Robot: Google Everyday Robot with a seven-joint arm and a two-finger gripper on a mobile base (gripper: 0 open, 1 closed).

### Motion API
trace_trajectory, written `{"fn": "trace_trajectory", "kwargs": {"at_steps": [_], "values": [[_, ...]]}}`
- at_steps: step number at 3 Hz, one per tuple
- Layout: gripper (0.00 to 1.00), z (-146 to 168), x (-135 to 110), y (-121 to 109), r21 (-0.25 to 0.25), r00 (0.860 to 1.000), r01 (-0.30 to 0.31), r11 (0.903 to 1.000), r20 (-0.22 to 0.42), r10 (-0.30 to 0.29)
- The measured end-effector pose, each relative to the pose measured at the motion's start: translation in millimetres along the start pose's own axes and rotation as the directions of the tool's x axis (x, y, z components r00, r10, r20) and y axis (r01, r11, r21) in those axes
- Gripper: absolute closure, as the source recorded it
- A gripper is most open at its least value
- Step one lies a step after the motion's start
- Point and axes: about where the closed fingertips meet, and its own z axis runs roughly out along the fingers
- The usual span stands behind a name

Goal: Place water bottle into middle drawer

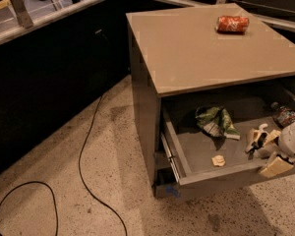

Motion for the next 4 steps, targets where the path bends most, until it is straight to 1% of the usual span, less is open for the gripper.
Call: {"fn": "trace_trajectory", "kwargs": {"at_steps": [1, 2, 3, 4], "values": [[0.81, 1, 10, 10, 0.001, 1.0, -0.006, 1.0, 0.006, 0.006], [0.81, -1, 13, 16, 0.002, 1.0, -0.007, 1.0, 0.008, 0.007], [0.81, -3, 15, 20, 0.004, 1.0, -0.009, 0.9999, 0.01, 0.009], [0.84, -4, 15, 21, 0.004, 1.0, -0.009, 0.9999, 0.01, 0.009]]}}
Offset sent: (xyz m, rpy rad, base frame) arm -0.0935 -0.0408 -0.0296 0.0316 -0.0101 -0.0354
